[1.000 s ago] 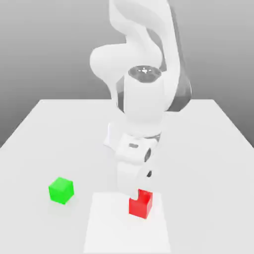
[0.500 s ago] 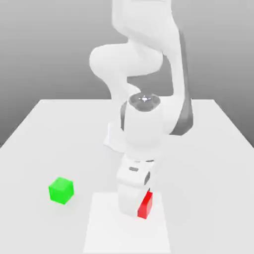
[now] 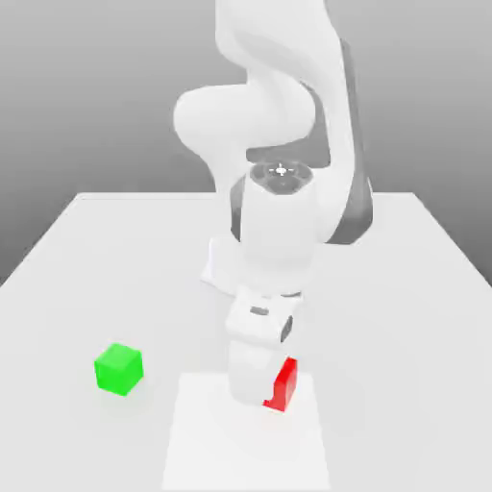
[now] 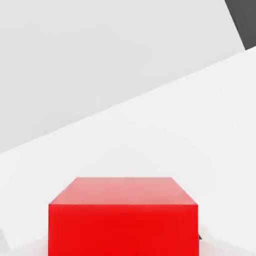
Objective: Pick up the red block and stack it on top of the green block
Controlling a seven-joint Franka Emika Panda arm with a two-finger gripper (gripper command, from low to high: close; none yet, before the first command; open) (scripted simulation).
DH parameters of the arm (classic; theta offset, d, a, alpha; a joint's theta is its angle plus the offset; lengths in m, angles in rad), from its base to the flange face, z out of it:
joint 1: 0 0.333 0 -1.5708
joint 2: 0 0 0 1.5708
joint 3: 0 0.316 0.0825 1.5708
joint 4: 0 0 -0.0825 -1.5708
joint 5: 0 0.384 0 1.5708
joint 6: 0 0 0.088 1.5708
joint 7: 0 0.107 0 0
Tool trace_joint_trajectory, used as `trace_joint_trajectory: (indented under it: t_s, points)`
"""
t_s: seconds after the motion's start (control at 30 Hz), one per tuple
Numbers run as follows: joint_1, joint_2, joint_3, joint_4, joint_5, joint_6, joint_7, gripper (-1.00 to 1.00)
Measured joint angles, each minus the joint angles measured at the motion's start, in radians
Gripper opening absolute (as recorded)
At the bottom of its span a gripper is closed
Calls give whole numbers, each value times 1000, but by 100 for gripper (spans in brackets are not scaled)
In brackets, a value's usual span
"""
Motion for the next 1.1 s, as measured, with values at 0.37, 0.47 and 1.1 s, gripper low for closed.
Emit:
trace_joint_trajectory:
  t_s: [0.37,0.47,1.1]
  points:
    - [-38,-114,-43,-31,-70,-98,-121,-100]
    - [-63,-127,-66,-33,-73,-112,-273,-100]
    - [-183,-220,-273,-48,-182,-182,-1185,-100]
